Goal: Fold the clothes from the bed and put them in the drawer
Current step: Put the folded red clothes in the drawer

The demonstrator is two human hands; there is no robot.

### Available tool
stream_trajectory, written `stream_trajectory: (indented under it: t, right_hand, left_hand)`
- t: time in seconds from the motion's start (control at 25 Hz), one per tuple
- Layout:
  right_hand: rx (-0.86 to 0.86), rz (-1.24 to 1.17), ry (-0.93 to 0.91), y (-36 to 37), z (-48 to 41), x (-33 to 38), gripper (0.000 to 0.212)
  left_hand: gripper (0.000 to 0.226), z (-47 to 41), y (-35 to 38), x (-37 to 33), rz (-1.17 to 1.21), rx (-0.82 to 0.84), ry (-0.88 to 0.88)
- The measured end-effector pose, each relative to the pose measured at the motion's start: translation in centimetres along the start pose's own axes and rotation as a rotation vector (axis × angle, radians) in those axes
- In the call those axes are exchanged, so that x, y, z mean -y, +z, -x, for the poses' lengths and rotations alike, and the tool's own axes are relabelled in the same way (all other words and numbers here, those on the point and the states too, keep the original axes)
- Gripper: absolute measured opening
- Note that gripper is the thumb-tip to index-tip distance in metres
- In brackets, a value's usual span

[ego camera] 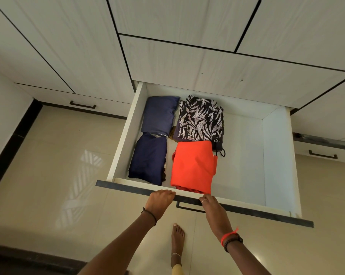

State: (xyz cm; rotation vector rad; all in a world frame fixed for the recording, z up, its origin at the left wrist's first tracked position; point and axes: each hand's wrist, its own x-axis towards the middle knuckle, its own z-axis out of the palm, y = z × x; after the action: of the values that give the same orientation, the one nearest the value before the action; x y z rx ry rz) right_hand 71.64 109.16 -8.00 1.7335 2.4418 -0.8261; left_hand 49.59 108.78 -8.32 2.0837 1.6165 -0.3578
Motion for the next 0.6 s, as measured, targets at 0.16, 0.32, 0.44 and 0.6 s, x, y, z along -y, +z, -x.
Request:
stream_trajectory:
  t: [0.16, 0.32, 0.44, 0.6]
  right_hand:
    - [-0.04, -0.004, 0.016, -1.0, -2.0, 0.2, 0.024]
    - [-0.079, -0.043, 0.056, -2.1, -5.7, -0.8, 0.027]
    - [-0.085, -0.001, 0.046, -2.9, -8.2, -1.2, 0.031]
    - [-0.128, -0.013, 0.059, -3.8, -10.1, -1.2, 0.022]
  left_hand:
    - [0.033, -2.1, -1.2, 0.6, -0.026, -0.072, -0.003]
    - [0.028, -5.3, -3.0, 1.1, -0.019, -0.129, -0.058]
    - [0.023, -7.4, -4.2, 1.5, 0.006, -0.174, -0.084]
    - [0.03, -9.1, -5.0, 1.8, 0.173, -0.298, -0.221]
